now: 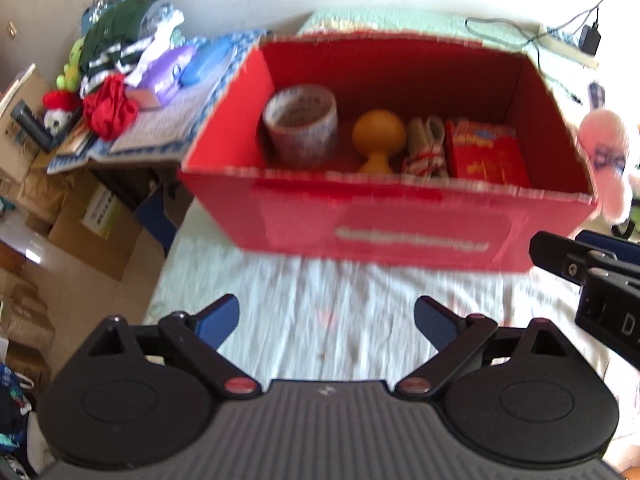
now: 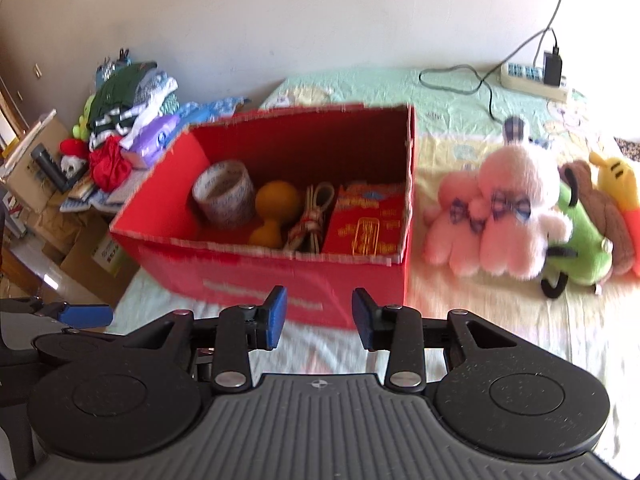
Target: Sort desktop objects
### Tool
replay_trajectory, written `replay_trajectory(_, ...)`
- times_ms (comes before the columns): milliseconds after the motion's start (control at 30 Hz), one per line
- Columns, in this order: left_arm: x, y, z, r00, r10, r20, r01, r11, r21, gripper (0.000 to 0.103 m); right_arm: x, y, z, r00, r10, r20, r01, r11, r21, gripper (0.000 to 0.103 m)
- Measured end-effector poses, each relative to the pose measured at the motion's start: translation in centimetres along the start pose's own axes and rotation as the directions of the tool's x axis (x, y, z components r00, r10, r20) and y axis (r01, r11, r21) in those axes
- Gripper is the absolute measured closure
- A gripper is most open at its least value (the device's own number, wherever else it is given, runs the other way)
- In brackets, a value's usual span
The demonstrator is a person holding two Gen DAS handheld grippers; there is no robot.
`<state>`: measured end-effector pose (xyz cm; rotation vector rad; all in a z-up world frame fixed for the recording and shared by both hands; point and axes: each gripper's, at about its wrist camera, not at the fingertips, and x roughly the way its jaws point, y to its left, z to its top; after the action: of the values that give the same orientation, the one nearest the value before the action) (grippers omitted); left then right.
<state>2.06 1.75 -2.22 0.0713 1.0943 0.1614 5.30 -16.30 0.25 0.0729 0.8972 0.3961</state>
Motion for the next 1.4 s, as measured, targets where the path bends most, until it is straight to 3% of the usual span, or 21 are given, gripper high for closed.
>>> replay_trajectory(567, 3.1, 2.2, -1.3, 0.997, -0.022, -0.076, 0.026, 0.998, 0.049, 0.008, 2.6, 2.2, -2.7, 0.993, -0.053, -0.109, 0.058, 0.998, 0.039, 0.061)
replay_trajectory(867, 3.2, 3.9, 0.9, 0.997, -0.06, -0.037, 0.063, 0.994, 0.086, 0.008, 3.1, 3.6, -1.7, 0.991, -0.102, -0.086, 0.108, 0.992, 0.07, 0.059)
replay_trajectory(1400, 1.8, 3.3, 5.4, 0.984, -0.171, 0.048, 0.158, 0.966, 0.207, 0.006, 1.0, 3.3, 0.5, 0.972, -0.234, -0.014, 0.232, 0.955, 0.185, 0.059)
